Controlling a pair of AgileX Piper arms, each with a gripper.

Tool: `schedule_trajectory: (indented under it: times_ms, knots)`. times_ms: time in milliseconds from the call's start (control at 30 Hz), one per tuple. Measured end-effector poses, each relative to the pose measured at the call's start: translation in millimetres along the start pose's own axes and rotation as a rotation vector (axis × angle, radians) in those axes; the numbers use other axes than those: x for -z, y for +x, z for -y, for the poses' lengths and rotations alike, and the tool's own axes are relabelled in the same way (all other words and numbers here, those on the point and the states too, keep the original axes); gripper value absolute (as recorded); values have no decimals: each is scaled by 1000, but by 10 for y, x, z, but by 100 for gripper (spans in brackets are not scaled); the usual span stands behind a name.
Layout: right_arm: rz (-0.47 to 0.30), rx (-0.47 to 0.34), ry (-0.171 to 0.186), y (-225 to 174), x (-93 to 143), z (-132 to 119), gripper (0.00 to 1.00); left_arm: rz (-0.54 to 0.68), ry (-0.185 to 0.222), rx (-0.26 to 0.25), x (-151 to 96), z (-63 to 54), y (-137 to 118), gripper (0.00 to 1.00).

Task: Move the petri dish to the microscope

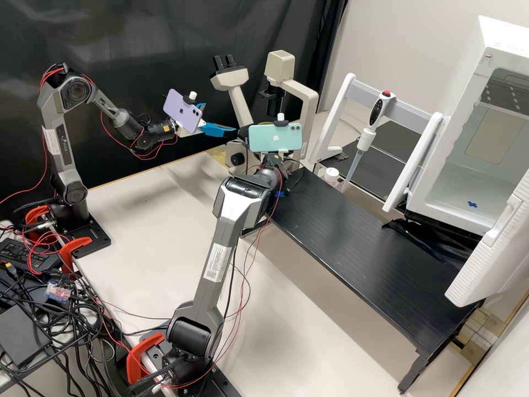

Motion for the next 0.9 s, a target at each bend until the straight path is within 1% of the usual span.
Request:
schedule_trajectory:
  times_ms: [67,200,233,300,367,533,567,633,700,767,833,867,900]
  knots:
    - [-16,2,12,-50,13,5,100,0,0,0,0,0,0,100]
    - [-49,6,25,-244,77,-7,100,0,0,0,0,0,0,100]
    - [-57,9,15,-273,102,-12,100,0,0,0,0,0,0,100]
    - [-69,5,14,-336,155,-37,100,0,0,0,0,0,0,100]
    - [-75,25,31,-478,156,31,100,0,0,0,0,0,0,100]
    - [-89,23,33,-722,191,49,100,0,0,0,0,0,0,100]
    - [-100,9,31,-814,192,67,100,0,0,0,0,0,0,100]
    - [-115,-24,17,-1032,179,97,100,0,0,0,0,0,0,100]
    - [-136,-56,-14,-1167,186,88,100,0,0,0,0,0,0,100]
    - [-159,-105,-27,-1308,190,63,100,0,0,0,0,0,0,100]
    - [-174,-160,-50,-1502,154,65,100,0,0,0,0,0,0,100]
    - [-182,-213,-79,-1651,128,31,100,0,0,0,0,0,0,100]
    - [-172,-240,-87,-1759,91,46,100,0,0,0,0,0,0,100]
